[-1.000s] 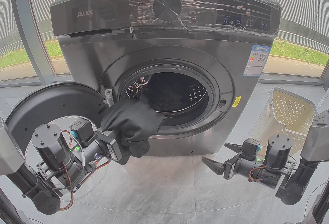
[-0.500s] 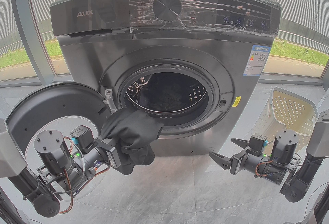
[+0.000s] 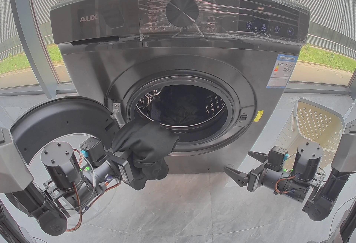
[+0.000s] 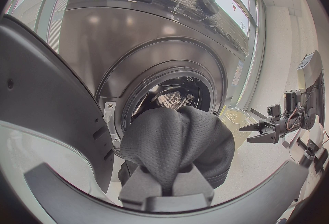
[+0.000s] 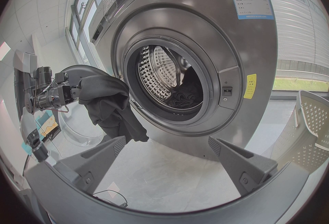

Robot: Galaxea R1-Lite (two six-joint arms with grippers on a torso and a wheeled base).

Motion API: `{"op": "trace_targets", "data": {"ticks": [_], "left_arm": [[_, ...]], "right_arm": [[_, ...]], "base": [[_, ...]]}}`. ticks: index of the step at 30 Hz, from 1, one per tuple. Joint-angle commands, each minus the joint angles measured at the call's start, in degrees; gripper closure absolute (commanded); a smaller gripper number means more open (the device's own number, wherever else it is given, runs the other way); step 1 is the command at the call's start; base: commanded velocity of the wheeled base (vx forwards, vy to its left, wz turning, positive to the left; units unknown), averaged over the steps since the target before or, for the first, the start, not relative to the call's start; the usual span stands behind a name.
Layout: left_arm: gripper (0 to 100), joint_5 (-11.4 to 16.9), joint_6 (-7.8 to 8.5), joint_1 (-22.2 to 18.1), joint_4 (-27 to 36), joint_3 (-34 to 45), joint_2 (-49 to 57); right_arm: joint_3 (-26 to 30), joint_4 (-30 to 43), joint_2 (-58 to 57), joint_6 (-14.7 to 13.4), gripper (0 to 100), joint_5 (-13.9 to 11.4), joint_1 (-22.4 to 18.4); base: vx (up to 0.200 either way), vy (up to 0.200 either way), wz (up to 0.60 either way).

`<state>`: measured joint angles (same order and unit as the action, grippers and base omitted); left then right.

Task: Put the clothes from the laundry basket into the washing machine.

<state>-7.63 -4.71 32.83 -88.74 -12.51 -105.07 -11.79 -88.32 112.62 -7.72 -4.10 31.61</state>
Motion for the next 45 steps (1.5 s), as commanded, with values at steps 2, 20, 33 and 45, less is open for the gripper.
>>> {"op": "trace_targets", "data": {"ticks": [2,20,33,45], "left_arm": [[100,0.0,0.05,0.0,0.1,0.1,-0.4],[100,-0.1,0.22,0.5,0.0,0.3,-2.4],[100,-0.1,-0.13,1.8,0.0,0.3,-3.8],[100,-0.2,-0.30,1.9,0.0,0.5,-5.4]], "right_arm": [[0.0,0.0,0.1,0.0,0,0.1,0.1],[0.7,0.0,0.2,-0.1,0,0.1,1.1],[0.6,0.0,0.3,-0.2,0,0.1,1.3],[0.7,0.0,0.5,-0.2,0,0.1,1.3]], "base": [[0.000,0.000,0.00],[0.067,0.000,0.00],[0.000,0.000,0.00],[0.033,0.000,0.00]]}}
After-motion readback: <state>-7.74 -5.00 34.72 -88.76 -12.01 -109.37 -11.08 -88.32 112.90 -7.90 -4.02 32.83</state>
